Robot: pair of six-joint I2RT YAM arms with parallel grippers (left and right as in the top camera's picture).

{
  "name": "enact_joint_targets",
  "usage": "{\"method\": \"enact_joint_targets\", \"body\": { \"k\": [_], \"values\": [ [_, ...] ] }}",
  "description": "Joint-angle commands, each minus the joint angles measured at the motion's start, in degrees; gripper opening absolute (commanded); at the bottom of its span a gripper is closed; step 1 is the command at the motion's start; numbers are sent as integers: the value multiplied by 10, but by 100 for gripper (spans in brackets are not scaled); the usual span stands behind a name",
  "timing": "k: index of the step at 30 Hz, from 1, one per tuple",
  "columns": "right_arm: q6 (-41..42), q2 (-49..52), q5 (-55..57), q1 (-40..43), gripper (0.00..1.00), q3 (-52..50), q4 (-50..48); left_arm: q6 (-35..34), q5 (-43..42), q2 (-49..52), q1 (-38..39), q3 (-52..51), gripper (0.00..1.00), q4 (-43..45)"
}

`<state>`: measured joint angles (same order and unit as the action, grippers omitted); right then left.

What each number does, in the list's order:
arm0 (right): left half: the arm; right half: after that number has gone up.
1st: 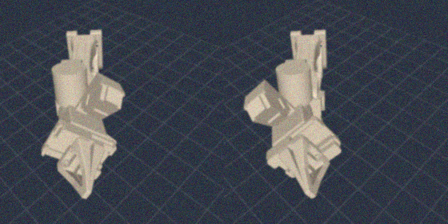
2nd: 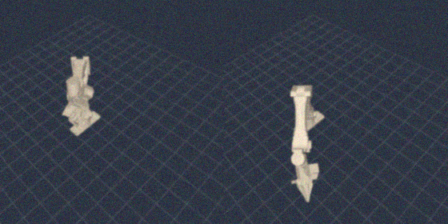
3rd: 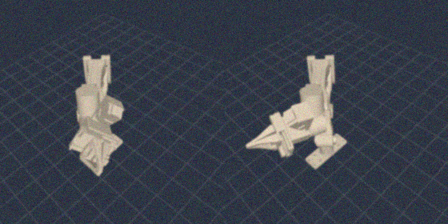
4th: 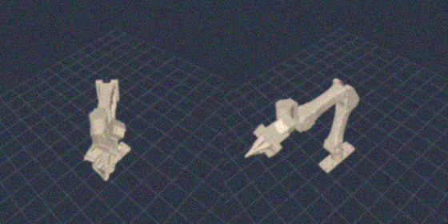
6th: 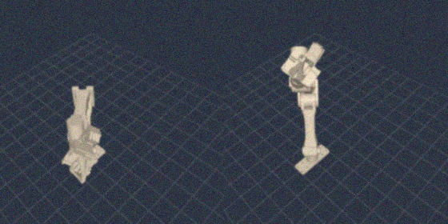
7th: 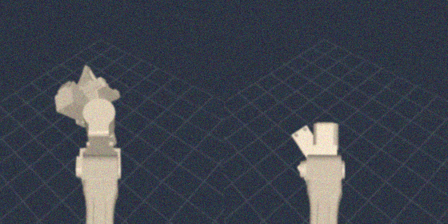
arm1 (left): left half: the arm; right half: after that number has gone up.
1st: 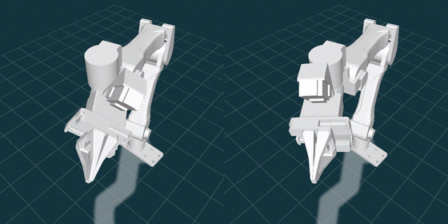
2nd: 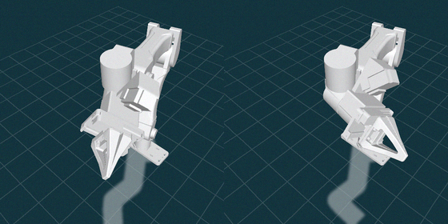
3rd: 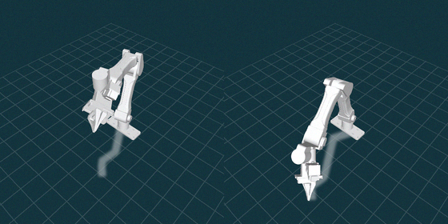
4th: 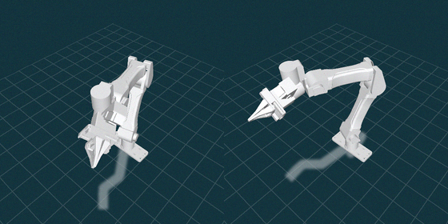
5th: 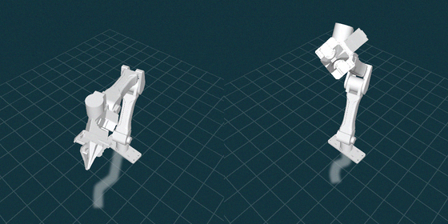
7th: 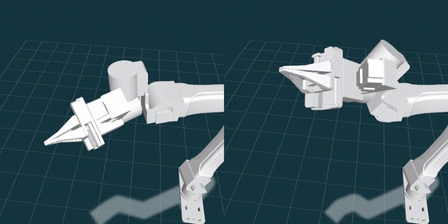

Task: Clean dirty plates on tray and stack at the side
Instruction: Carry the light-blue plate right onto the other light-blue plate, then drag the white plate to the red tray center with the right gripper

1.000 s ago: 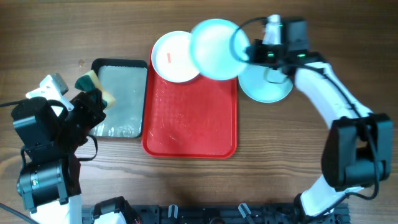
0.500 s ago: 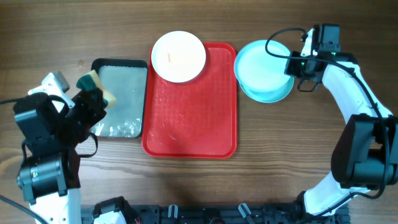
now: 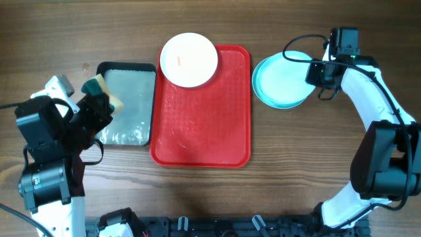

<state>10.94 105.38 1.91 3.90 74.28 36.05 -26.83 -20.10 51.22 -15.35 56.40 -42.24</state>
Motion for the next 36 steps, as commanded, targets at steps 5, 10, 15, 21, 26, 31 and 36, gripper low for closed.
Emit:
{"method": "enact_joint_targets", "body": {
  "k": [5, 10, 15, 21, 26, 31, 36],
  "values": [
    [-5, 14, -60, 0, 20, 2, 2, 11, -11, 0, 2, -1, 4, 4],
    [-82, 14, -154, 0, 45, 10, 6, 11, -11, 0, 2, -1, 4, 4],
    [-90, 14, -290, -5, 48, 45, 14, 11, -11, 0, 2, -1, 4, 3],
    [-73, 17, -301, -63, 48, 52, -51, 26, -11, 0, 2, -1, 4, -10],
    [-17, 33, -219, -149, 48, 50, -123, 26, -11, 0, 2, -1, 4, -11],
    [2, 79, -146, -238, 49, 50, -215, 26, -11, 0, 3, -1, 4, -11],
    [-3, 123, -70, -288, 55, 50, -299, 26, -11, 0, 3, -1, 4, -12]
  ]
}}
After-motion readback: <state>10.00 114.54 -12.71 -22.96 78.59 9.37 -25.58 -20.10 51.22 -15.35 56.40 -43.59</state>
